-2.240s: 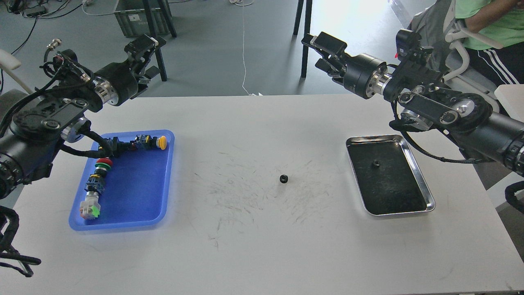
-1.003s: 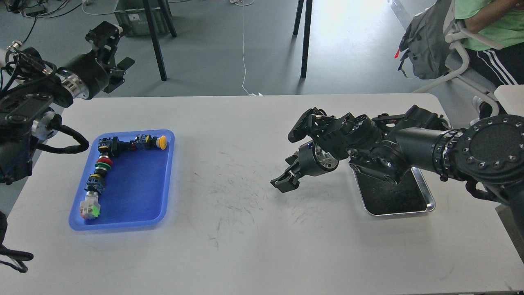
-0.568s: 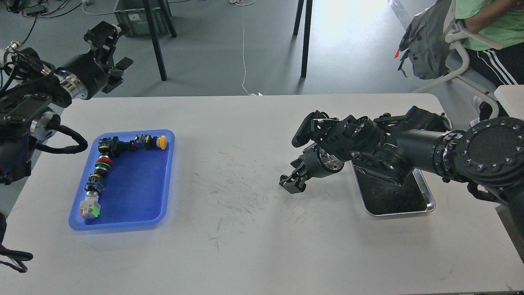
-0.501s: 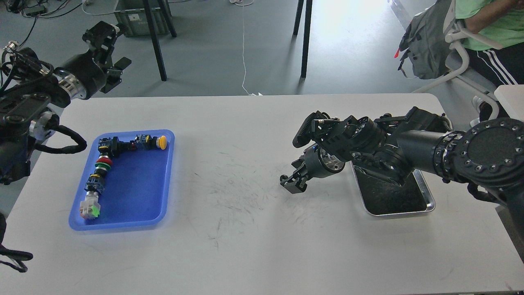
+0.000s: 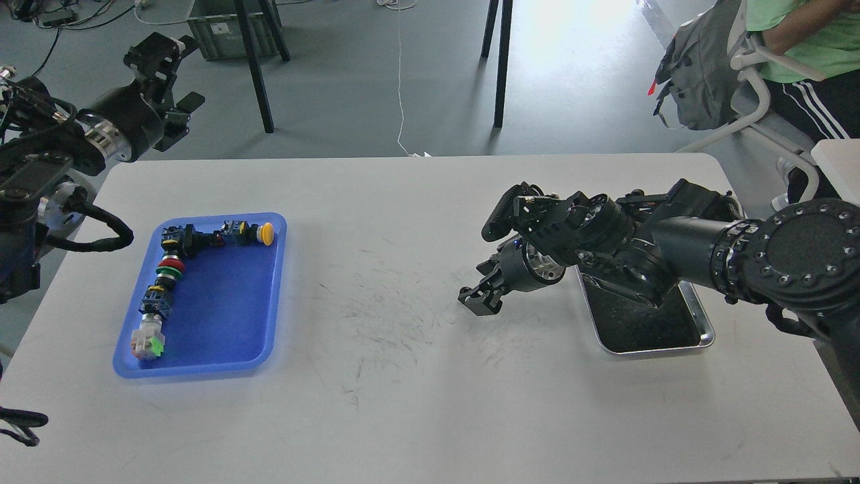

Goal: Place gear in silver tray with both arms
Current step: 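Close the right gripper on the black gear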

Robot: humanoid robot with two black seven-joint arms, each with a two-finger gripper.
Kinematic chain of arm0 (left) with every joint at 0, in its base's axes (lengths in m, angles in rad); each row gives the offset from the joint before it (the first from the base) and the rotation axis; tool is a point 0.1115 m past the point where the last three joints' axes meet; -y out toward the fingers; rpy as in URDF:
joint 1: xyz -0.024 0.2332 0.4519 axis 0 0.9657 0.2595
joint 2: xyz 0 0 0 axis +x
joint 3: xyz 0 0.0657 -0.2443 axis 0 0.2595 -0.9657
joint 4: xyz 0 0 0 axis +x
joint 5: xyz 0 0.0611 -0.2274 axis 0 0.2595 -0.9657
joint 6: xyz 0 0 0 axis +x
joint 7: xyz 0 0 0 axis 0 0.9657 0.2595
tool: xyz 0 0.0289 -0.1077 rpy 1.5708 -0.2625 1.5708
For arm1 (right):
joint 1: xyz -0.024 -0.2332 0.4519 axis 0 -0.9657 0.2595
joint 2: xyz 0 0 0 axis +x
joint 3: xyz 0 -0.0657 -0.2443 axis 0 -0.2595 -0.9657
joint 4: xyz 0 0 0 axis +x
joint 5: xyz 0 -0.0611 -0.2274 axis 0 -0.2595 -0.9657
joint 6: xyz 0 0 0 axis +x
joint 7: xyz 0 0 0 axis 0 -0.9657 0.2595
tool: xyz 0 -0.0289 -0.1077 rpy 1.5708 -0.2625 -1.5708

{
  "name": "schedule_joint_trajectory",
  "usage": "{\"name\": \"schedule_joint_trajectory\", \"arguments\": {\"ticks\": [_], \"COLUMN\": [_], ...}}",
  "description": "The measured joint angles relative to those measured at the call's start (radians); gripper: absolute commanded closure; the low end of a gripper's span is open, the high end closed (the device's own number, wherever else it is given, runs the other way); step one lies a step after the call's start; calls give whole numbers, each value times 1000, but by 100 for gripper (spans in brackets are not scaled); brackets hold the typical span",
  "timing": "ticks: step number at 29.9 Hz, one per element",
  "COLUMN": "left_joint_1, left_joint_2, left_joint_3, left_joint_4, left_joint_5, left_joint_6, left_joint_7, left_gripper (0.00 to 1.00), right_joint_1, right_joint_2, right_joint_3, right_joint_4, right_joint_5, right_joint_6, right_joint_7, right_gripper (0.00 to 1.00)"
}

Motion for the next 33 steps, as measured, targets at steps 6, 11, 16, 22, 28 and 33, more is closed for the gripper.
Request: {"name": "schedule_joint_trajectory", "arguments": {"ticks": [6, 11, 16, 22, 28, 33], "left_joint_1": [6, 7, 7, 7, 7, 10], "left_joint_2": [15, 23, 24, 24, 32, 33], "left_joint_3": [-1, -2, -2, -2, -2, -2], "left_joint_4": [0, 0, 0, 0, 0, 0], "left_joint_5": [-1, -2, -3, -3, -3, -3], "left_joint_6": [0, 0, 0, 0, 0, 0], "left_joint_7": [0, 0, 0, 0, 0, 0], "left_gripper": [1, 1, 1, 1, 1, 1], "right_joint_1": [-12, -18, -20, -24, -31, -28], "right_joint_2": [0, 0, 0, 0, 0, 0], "right_joint_3": [2, 6, 8, 8, 7, 6], "right_joint_4": [-3, -7, -9, -11, -15, -15], "right_joint_5": [3, 5, 4, 3, 2, 2], "right_joint_6": [-24, -35, -38, -39, -40, -40], "right_joint_7": [0, 0, 0, 0, 0, 0], "right_gripper": [34, 46, 58, 66, 79, 99]}}
